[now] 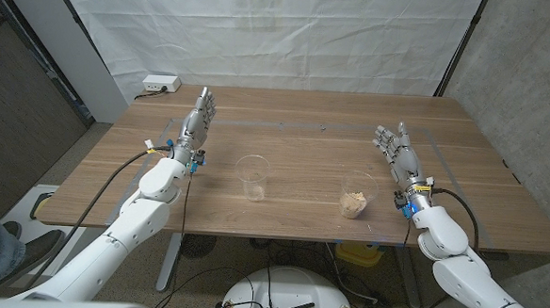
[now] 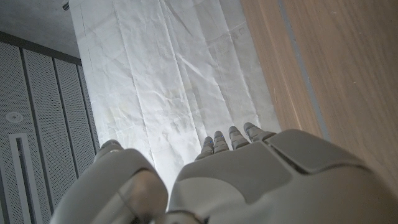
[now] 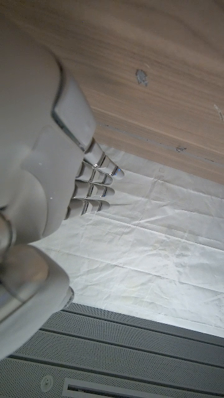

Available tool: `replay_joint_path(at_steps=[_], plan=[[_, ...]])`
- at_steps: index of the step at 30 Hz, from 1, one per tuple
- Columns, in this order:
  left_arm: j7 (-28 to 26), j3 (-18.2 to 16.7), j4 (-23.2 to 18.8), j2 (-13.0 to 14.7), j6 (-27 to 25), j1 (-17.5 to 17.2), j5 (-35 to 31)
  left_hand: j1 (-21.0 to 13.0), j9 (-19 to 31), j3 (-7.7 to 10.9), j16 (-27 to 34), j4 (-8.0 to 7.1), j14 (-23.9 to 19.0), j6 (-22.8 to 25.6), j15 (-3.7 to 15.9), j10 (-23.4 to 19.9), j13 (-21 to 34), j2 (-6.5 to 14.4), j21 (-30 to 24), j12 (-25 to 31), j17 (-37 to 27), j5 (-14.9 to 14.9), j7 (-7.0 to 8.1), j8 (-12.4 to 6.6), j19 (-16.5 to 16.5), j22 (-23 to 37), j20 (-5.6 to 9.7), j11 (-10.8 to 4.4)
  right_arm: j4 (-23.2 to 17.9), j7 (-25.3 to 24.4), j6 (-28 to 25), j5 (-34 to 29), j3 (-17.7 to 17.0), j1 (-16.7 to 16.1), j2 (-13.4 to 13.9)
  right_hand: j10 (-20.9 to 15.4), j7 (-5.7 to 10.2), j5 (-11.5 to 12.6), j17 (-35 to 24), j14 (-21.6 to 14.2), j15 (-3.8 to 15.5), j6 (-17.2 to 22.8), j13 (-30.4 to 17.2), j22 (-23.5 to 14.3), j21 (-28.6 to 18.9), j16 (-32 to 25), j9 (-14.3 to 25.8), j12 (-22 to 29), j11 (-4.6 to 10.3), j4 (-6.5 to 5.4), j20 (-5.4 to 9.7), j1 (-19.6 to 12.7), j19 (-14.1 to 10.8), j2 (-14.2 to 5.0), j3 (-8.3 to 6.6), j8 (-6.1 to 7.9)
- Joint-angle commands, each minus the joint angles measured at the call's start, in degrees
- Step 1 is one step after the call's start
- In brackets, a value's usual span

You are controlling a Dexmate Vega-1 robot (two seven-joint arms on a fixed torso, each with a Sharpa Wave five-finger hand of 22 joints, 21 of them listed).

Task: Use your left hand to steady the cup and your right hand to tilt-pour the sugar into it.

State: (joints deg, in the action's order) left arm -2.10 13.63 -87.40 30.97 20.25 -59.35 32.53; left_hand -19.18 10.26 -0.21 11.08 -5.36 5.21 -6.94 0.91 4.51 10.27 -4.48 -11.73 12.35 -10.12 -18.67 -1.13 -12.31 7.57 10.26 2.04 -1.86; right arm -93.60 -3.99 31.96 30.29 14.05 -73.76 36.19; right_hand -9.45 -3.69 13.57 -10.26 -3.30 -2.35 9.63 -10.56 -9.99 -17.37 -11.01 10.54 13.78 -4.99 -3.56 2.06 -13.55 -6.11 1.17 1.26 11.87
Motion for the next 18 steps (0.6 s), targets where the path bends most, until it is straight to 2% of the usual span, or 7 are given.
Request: replay_joint_path(at_steps=[1, 8, 18], plan=[[-1.4, 0.2, -1.2, -0.2, -0.4, -0.5, -0.4, -0.1, 0.3, -0.04, 0.3, 0.16, -0.1, 0.3, -0.06, -0.1, 0.3, 0.3, -0.2, 0.3, -0.2, -0.4, 0.03, -0.15, 0.0, 0.1, 3.72, -0.11, -2.8, -2.9, 2.6, -1.2, -0.8, -4.7, 1.4, -0.6, -0.05, 0.1, -0.2, -0.5, 0.22, 0.5, -0.1, -0.3, 0.2, -0.2, 0.2, 0.2, -0.07, 0.00, 2.23, -0.5, -0.5, -0.14, 0.17, 0.18], [-1.7, 0.5, -0.8, -1.1, -0.1, 0.1, -0.4, -0.4, 0.3, -0.08, 0.1, 0.26, 0.0, 0.3, 0.01, 0.0, 0.3, 0.5, -0.1, 0.2, -0.2, -0.4, 0.07, -0.01, 0.2, 0.1, 3.40, -0.23, -3.3, -2.9, 4.4, -0.9, -0.7, -6.3, 1.8, -0.6, 0.00, 0.1, -0.2, -0.6, 0.19, 0.7, -0.1, -0.3, 0.3, -0.2, 0.2, 0.2, 0.10, 0.04, 2.16, -0.6, -0.6, -0.13, 0.23, 0.19], [-2.0, 0.5, -1.4, -1.0, -0.4, 0.3, -0.4, -0.7, 0.3, -0.12, 0.1, 0.36, -0.1, 0.4, -0.01, -0.1, 0.3, 0.6, 0.0, 0.1, -0.2, -0.4, 0.04, 0.07, 0.2, 0.1, 3.26, -0.13, -6.2, -6.2, 5.7, -4.1, -0.9, -9.9, 2.8, -0.8, 0.12, 0.1, -0.2, -0.7, 0.26, 0.8, -0.2, -0.4, 0.5, -0.2, 0.2, 0.2, 0.27, 0.14, 2.09, -0.7, -0.7, -0.14, 0.29, 0.14]])
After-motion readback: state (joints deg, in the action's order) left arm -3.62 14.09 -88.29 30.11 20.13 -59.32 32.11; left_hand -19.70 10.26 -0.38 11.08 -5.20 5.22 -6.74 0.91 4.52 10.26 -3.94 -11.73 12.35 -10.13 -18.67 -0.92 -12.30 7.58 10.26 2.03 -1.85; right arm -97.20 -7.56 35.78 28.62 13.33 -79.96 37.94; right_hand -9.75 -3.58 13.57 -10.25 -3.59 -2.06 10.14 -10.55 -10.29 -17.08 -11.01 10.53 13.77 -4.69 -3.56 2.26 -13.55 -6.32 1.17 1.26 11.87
